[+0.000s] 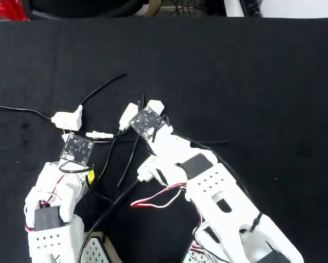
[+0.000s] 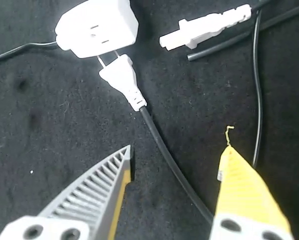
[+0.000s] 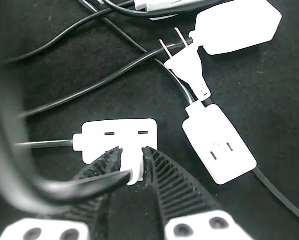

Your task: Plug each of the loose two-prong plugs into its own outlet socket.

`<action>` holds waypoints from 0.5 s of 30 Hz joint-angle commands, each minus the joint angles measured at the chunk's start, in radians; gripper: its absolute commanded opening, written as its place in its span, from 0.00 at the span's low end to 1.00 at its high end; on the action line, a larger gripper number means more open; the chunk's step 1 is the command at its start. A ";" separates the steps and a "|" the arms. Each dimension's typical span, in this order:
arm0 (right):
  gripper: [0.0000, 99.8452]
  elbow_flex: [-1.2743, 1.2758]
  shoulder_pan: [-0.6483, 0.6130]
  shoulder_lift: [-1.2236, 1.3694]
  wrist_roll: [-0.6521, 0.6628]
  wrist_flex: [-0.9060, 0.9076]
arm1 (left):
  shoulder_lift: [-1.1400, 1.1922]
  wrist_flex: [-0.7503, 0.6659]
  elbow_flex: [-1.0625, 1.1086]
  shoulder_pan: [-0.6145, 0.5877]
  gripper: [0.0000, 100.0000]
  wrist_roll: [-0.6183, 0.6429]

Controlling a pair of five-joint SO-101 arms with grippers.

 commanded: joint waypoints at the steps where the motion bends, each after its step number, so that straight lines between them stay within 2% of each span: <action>1: 0.01 -0.036 -0.008 0.004 -0.005 -0.044 | -0.008 -0.020 0.019 0.015 0.28 -0.011; 9: 0.01 -0.025 -0.006 0.007 -0.006 -0.071 | -0.008 -0.020 0.019 0.015 0.28 -0.011; 15: 0.01 -0.074 0.020 0.147 -0.006 -0.075 | -0.008 -0.018 0.019 0.015 0.28 -0.011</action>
